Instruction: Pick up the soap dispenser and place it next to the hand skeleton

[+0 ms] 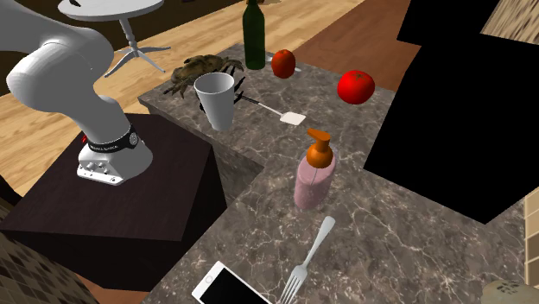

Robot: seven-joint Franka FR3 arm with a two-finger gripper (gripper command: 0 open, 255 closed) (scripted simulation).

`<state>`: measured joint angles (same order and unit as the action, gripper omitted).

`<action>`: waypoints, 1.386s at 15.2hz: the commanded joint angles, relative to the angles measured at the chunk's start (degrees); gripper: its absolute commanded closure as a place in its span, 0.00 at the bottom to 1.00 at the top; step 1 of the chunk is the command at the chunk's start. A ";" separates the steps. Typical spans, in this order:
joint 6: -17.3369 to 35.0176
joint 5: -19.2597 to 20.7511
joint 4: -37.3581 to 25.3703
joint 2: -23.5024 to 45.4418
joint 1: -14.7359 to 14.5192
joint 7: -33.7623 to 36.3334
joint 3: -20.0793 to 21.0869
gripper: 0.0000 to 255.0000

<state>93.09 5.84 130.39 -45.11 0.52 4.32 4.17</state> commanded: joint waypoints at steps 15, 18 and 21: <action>15.50 -0.14 -7.63 27.26 1.97 -7.89 -7.98 0.00; 17.58 -1.07 -11.09 33.80 2.31 -9.84 -9.27 0.00; 19.10 -2.32 -15.18 40.49 2.72 -11.86 -10.35 0.00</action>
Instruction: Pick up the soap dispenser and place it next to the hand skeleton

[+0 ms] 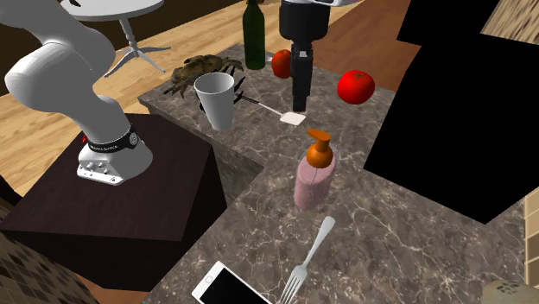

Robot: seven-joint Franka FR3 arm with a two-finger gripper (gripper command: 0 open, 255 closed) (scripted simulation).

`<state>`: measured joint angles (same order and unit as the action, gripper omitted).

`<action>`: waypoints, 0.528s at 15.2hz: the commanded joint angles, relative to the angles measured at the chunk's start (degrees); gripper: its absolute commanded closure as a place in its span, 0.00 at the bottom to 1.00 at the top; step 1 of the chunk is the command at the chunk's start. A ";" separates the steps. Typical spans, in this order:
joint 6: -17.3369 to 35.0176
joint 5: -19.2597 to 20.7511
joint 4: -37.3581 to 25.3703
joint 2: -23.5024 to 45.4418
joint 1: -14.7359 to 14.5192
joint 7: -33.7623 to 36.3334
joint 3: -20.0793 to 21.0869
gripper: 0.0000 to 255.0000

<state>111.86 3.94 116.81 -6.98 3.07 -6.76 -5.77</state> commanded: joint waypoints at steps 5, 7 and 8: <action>1.55 -2.99 -9.93 13.83 1.26 -4.16 -1.52 0.00; 2.30 -3.20 -10.05 14.84 1.41 -4.40 -1.53 0.00; 3.02 -3.22 -9.53 15.04 1.43 -4.41 -1.53 0.00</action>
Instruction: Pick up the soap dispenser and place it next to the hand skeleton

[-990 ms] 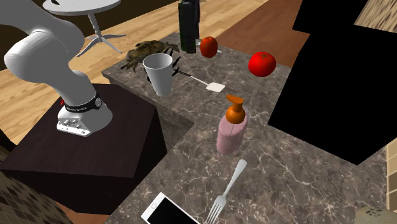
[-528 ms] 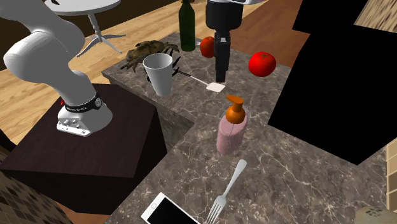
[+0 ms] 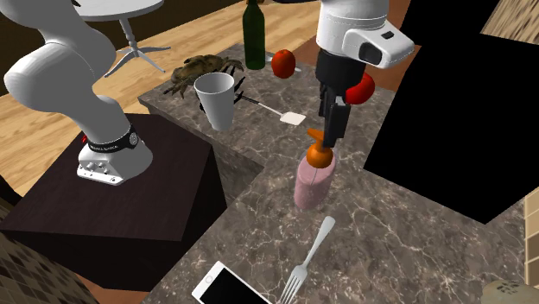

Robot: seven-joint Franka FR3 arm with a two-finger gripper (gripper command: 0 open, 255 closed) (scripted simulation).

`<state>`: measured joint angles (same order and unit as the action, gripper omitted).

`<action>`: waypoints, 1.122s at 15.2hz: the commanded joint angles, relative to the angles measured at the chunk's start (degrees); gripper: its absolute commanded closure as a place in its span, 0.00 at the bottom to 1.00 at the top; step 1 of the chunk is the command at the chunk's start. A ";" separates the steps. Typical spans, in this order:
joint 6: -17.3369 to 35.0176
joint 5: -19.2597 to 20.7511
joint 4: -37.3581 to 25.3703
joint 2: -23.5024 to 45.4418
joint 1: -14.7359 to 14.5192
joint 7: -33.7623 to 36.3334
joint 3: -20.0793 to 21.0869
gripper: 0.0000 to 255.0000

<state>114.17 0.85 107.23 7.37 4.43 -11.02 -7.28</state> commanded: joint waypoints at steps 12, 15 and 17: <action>4.71 -0.30 2.73 2.03 0.16 -0.26 -0.03 0.00; 4.70 -0.30 2.72 2.03 0.16 -0.26 -0.03 1.00; 4.70 -0.30 2.72 2.03 0.16 -0.26 -0.03 1.00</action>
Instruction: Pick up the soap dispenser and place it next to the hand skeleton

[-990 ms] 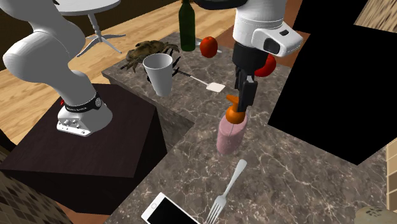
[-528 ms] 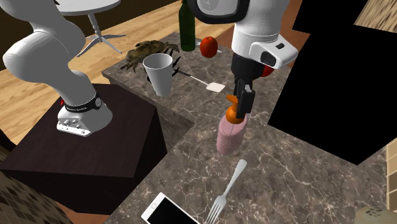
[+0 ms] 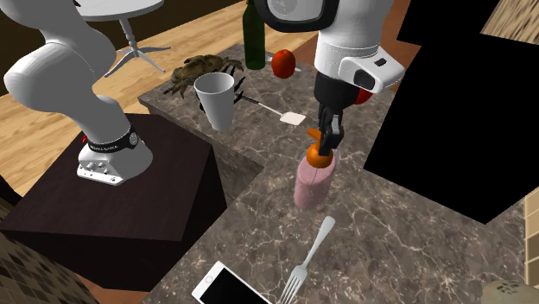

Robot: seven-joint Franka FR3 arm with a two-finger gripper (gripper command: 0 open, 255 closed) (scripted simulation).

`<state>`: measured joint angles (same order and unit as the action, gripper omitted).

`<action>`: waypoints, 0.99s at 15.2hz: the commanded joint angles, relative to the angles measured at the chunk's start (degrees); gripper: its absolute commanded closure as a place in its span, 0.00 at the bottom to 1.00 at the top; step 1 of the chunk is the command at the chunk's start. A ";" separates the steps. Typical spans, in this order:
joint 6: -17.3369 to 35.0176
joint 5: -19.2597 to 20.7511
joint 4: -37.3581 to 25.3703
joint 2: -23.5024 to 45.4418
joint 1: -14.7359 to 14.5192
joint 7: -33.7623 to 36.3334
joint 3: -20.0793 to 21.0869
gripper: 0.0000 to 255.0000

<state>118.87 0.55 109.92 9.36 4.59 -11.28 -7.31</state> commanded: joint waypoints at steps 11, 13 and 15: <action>-3.57 0.15 -2.30 -1.21 -0.04 0.03 -0.02 1.00; -5.01 0.20 -3.32 -1.63 -0.05 0.04 -0.03 1.00; -6.46 0.25 -4.40 -2.01 -0.07 0.04 -0.03 1.00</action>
<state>113.18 0.76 105.98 7.68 4.54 -11.26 -7.34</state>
